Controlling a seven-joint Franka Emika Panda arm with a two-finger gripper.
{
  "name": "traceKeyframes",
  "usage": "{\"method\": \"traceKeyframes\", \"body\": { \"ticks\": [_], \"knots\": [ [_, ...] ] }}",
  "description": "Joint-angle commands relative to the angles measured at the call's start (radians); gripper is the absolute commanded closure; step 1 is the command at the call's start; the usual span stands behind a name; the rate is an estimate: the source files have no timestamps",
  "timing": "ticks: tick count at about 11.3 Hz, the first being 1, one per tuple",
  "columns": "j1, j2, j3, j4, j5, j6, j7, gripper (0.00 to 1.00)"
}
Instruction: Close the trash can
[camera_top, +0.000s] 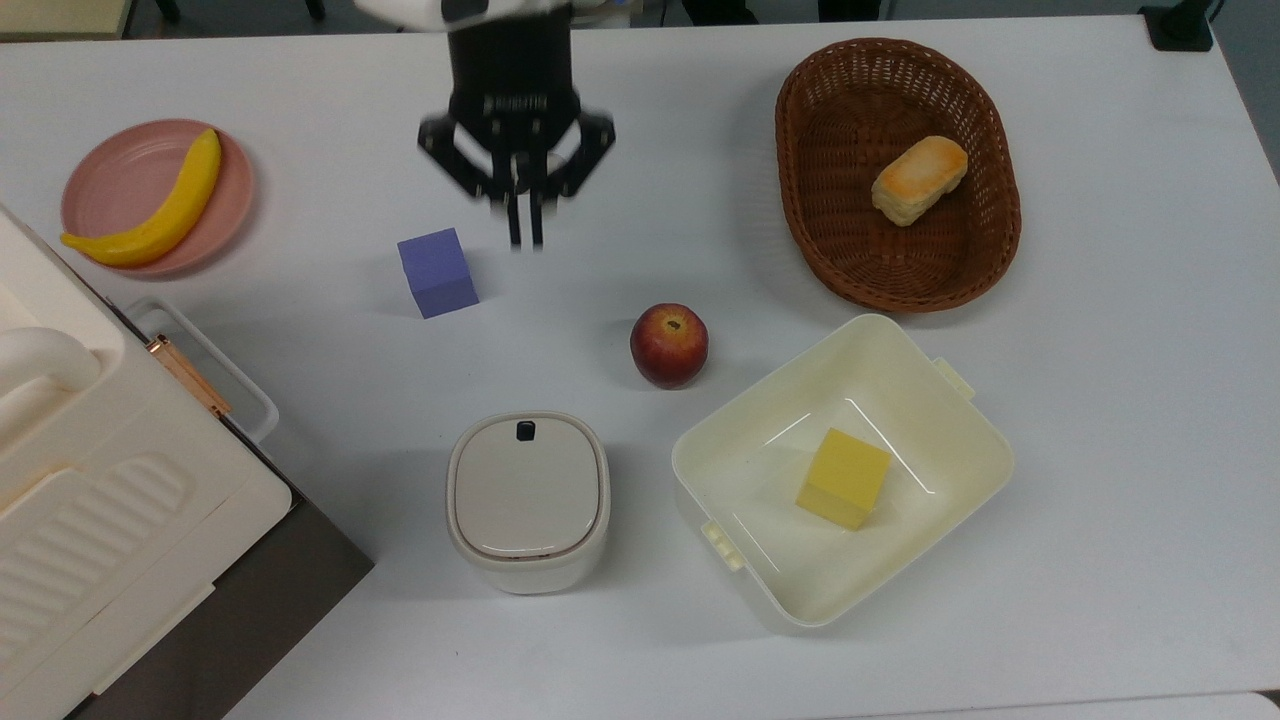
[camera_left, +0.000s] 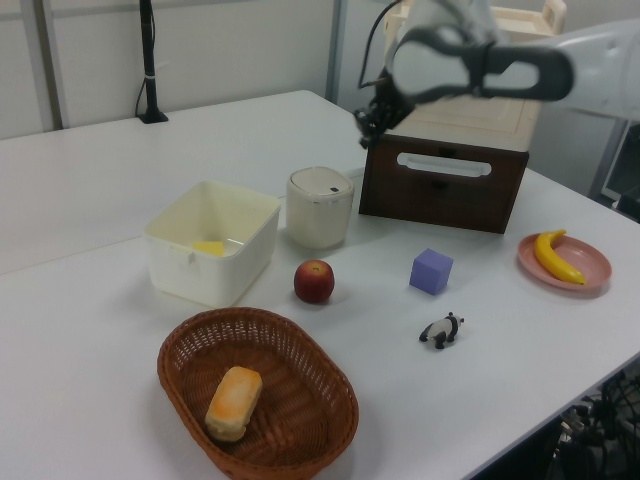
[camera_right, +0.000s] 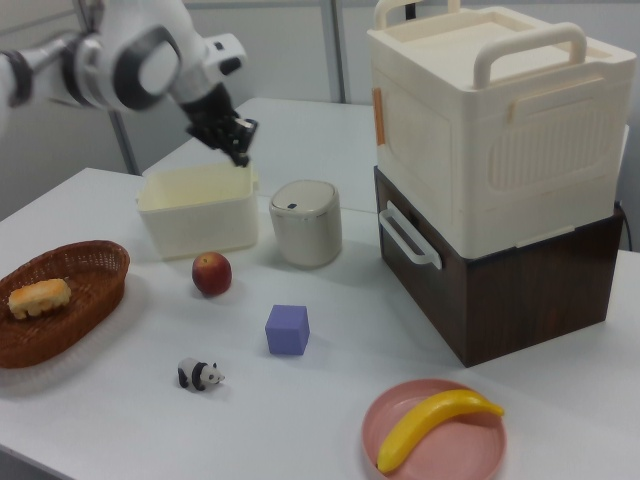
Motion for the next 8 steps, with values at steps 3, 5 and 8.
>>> {"method": "traceKeyframes", "body": {
  "ticks": [3, 5, 8],
  "knots": [
    [0.025, -0.151, -0.002, 0.011, 0.015, -0.519, -0.001, 0.00],
    [0.019, -0.157, -0.008, 0.028, 0.014, -0.556, 0.012, 0.00],
    [-0.021, -0.154, -0.017, 0.026, 0.026, -0.529, 0.050, 0.00]
  ]
}}
